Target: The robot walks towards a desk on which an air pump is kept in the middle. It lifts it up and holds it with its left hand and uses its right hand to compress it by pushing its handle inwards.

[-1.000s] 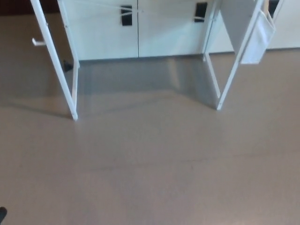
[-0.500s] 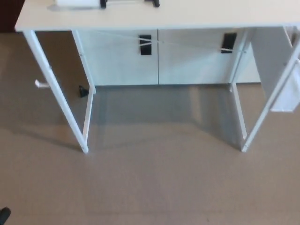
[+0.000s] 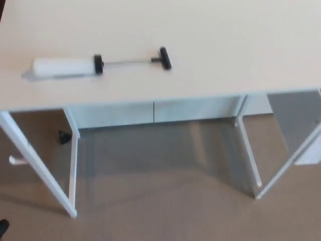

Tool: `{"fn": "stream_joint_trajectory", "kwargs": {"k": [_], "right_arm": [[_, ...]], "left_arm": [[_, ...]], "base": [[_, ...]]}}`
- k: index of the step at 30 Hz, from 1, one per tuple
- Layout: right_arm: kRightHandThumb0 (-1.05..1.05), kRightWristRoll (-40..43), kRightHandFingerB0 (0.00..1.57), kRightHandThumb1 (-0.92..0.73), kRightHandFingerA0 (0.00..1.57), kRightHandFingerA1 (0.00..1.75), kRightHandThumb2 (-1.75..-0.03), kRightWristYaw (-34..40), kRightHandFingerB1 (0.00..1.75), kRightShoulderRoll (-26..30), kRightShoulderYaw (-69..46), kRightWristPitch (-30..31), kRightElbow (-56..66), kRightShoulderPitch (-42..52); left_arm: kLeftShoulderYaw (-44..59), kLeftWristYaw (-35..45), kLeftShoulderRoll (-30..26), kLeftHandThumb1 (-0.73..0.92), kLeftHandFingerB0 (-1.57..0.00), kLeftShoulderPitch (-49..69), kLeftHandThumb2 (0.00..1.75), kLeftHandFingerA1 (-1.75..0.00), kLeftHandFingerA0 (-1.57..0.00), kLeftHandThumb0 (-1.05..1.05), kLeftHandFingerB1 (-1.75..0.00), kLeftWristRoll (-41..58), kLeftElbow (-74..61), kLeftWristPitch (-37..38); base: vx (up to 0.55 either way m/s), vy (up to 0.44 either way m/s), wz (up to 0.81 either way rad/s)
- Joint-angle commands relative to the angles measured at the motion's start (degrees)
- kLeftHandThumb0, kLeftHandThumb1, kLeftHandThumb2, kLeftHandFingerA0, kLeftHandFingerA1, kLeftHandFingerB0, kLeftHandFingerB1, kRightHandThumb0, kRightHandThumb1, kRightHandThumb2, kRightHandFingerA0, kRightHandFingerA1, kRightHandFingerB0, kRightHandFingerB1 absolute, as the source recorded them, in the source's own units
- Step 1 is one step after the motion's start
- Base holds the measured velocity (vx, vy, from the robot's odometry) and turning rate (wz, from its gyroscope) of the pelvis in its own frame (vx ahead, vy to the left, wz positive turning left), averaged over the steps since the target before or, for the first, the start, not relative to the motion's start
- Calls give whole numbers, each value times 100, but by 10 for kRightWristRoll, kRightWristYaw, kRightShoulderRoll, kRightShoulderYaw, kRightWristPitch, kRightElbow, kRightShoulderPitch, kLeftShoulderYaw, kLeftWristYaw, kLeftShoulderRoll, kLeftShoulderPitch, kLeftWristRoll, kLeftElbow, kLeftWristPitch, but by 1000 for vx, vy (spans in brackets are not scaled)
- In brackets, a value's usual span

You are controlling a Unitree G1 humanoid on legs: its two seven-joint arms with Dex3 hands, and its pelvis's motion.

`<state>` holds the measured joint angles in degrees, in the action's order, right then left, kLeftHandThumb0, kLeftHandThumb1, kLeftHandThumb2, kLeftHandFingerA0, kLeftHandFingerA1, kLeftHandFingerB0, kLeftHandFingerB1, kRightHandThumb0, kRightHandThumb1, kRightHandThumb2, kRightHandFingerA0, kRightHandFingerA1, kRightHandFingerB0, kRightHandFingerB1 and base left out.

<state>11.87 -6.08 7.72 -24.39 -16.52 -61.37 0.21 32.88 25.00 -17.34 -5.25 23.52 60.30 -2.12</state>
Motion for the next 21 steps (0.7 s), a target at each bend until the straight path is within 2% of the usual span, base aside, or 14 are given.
{"fn": "stream_joint_trajectory", "kwargs": {"k": [1,6,12,21], "right_arm": [[-17,10,40,-76,54,46,-62,6,39,5,-5,-4,-7,4],[-17,13,40,-77,55,46,-62,2,39,4,-7,-6,-12,7],[-20,11,40,-74,56,47,-61,2,40,1,-7,-15,-13,13],[-20,12,39,-76,51,45,-62,-3,40,-1,-7,-24,-17,25]], "left_arm": [[0,-5,-6,82,-27,5,63,-40,-36,-3,-31,5,4,-1],[-4,-6,-7,81,-27,1,63,-42,-39,-3,-32,2,8,-4],[-11,-10,-12,80,-28,-4,63,-41,-40,-6,-32,-4,14,-3],[-19,-17,-13,80,-29,-2,62,-41,-40,-8,-32,-7,9,-5]], "base": [[473,135,4],[415,100,15],[334,-68,14],[199,-24,-7]]}}
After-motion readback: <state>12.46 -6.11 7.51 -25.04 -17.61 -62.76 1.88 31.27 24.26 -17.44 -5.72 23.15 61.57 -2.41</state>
